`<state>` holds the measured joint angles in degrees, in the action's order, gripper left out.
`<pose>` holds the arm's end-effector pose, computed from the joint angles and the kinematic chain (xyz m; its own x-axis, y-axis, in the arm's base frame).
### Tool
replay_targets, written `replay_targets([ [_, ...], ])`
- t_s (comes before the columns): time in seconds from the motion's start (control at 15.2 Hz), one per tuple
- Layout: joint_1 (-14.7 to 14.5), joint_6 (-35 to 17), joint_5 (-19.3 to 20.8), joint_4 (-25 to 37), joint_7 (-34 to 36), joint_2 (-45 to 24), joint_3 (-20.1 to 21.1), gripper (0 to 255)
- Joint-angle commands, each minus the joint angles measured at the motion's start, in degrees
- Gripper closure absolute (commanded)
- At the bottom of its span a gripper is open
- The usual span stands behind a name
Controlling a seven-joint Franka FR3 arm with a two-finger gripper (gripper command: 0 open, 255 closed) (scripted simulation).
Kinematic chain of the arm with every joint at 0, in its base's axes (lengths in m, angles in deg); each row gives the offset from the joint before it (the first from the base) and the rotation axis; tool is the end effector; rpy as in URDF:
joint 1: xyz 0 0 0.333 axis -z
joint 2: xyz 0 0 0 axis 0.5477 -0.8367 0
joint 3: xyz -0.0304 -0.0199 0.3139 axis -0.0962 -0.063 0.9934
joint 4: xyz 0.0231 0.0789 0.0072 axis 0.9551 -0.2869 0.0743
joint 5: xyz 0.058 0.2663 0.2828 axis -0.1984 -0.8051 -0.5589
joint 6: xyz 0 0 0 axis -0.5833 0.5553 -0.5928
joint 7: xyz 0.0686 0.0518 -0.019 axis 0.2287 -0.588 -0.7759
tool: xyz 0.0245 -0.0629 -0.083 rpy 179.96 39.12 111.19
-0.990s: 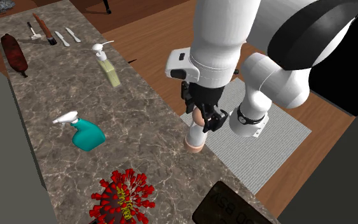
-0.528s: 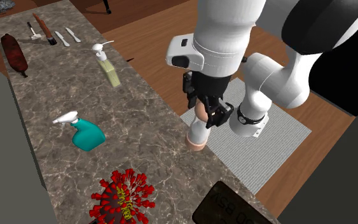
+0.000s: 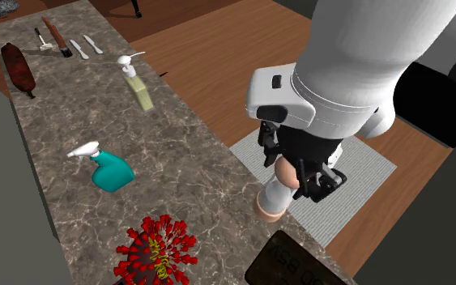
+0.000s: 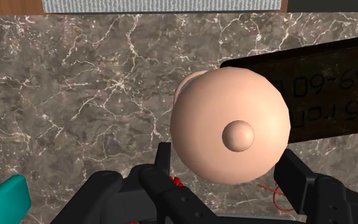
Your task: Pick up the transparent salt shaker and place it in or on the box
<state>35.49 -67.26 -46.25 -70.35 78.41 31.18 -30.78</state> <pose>0.3527 0.0678 0.5877 0.9957 -0.0636 0.0667 -0.0631 -0.9980 -0.0091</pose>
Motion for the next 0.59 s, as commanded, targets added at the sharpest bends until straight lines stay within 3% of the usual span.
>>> replay_targets([
  [0.0,-0.7,0.4,-1.1,3.0,3.2,-2.4,2.7,255],
  [0.53,-2.3,1.9,-2.5,14.7,14.4,-11.8,12.0,255],
])
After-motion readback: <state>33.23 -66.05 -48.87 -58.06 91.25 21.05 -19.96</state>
